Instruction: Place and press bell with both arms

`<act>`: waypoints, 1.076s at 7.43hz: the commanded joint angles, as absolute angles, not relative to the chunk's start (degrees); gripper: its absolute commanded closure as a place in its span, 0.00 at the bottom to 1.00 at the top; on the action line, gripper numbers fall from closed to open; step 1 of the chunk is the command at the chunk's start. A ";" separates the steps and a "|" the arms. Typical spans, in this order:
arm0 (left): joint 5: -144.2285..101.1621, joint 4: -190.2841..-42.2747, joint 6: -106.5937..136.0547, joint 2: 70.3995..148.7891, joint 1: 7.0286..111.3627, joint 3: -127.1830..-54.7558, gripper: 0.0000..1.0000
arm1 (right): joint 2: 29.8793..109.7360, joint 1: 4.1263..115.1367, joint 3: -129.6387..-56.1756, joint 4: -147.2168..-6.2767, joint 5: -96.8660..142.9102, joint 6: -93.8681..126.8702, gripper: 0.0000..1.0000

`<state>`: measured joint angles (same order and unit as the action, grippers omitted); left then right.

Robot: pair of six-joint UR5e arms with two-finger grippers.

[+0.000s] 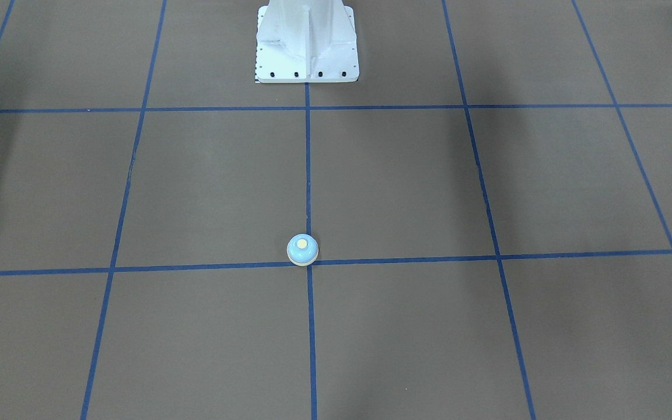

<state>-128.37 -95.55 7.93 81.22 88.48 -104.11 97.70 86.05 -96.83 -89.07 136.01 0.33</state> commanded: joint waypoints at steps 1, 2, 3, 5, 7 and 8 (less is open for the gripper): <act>-128.58 -97.73 7.91 80.25 88.68 -104.24 0.00 | 98.00 86.66 -96.86 -88.42 137.28 0.35 0.00; -128.50 -97.47 7.74 78.24 88.59 -103.89 0.00 | 98.00 86.66 -96.77 -88.42 137.29 0.61 0.00; -128.50 -97.12 7.65 78.22 88.51 -103.89 0.00 | 98.00 86.66 -96.68 -88.42 137.37 0.79 0.00; -128.67 -97.03 7.47 78.14 88.59 -104.24 0.00 | 97.65 86.92 -98.42 -88.77 137.11 0.97 0.00; -128.67 -96.94 7.47 78.22 88.51 -103.98 0.00 | 97.82 88.06 -100.46 -89.82 136.76 3.25 0.00; -128.67 -96.94 7.30 78.31 88.42 -103.97 0.00 | 97.21 88.59 -100.55 -90.78 136.76 3.25 0.00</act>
